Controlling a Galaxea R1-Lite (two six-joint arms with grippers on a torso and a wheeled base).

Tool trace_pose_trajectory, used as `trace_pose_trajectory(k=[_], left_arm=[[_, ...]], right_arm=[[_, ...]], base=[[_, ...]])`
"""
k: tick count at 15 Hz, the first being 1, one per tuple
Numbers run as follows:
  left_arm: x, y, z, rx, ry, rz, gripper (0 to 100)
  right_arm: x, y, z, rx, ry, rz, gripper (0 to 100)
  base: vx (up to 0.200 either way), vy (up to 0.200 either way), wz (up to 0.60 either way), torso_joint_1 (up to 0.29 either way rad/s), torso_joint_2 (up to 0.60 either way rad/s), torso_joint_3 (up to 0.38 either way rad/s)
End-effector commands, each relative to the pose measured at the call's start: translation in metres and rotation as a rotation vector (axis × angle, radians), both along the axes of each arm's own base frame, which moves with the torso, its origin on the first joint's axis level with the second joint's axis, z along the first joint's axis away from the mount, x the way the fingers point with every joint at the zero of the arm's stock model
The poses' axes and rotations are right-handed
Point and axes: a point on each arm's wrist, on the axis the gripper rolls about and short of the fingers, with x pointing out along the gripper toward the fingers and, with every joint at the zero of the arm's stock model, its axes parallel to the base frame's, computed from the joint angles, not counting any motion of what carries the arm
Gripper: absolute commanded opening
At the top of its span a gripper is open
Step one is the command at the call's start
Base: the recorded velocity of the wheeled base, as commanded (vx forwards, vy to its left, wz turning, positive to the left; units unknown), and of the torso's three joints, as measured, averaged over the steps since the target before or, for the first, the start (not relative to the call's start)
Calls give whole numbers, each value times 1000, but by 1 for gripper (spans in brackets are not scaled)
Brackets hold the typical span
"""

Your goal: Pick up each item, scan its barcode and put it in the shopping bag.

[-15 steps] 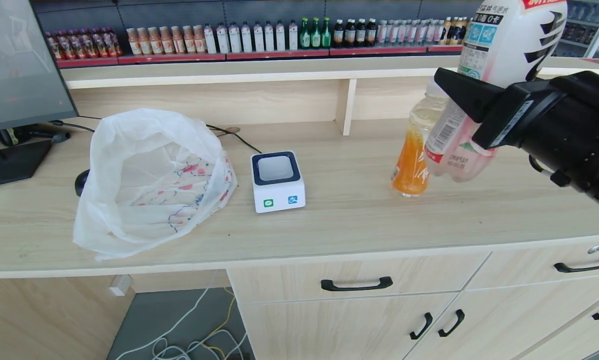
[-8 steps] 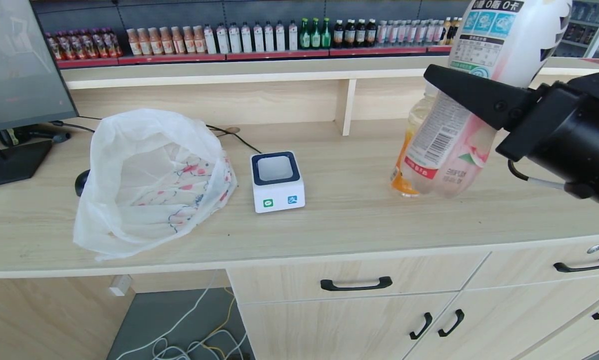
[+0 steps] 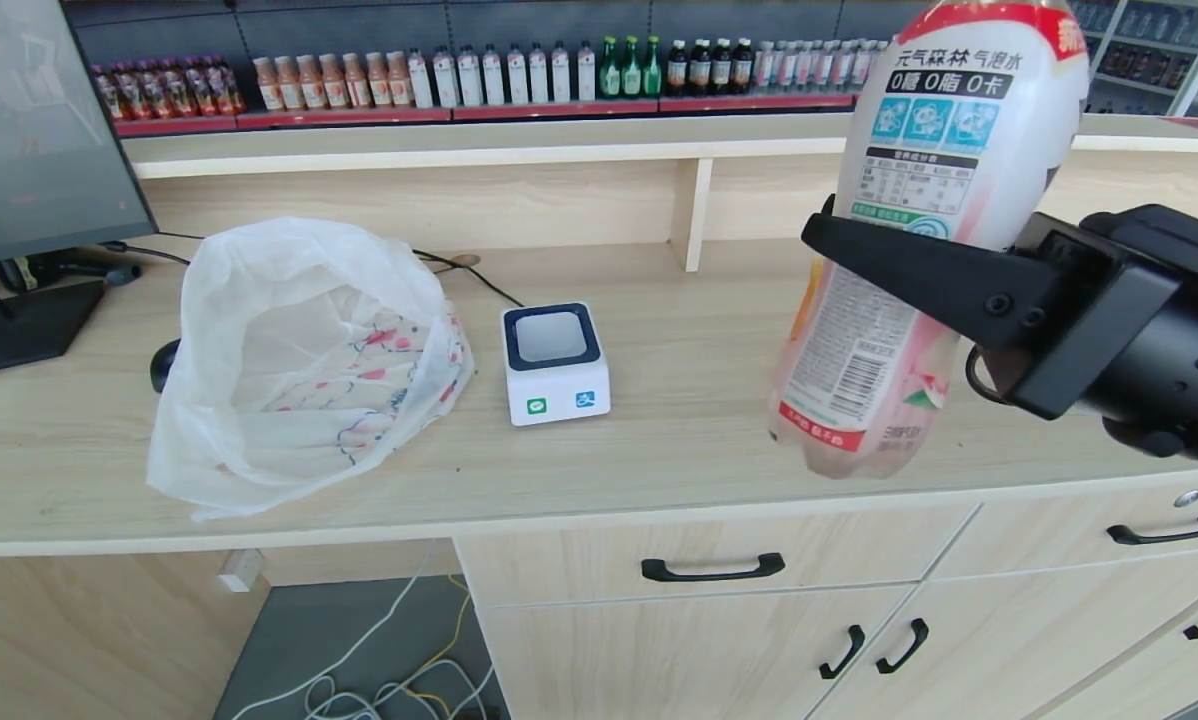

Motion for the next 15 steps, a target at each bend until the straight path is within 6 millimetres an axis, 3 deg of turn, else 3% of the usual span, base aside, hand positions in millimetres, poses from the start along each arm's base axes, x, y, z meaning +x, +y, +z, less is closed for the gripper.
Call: trace_pose_trajectory(k=[1, 4, 9, 12, 15], left_arm=[[0, 0, 0, 0, 0, 0, 100], [0, 0, 0, 0, -2, 2, 100], [0, 0, 0, 0, -2, 0, 100], [0, 0, 0, 0, -2, 0, 100], [0, 0, 0, 0, -2, 2, 100]], right_arm=[[7, 7, -9, -24, 37, 45, 0], [15, 16, -9, -21, 71, 121, 0], [1, 31, -9, -27, 102, 294, 0], [4, 37, -7, -30, 116, 350, 0], [-2, 44, 12, 48, 184, 426, 0]], base=[[0, 0, 0, 0, 0, 0], [0, 0, 0, 0, 0, 0], [0, 0, 0, 0, 0, 0], [0, 0, 0, 0, 0, 0], [0, 0, 0, 0, 0, 0]])
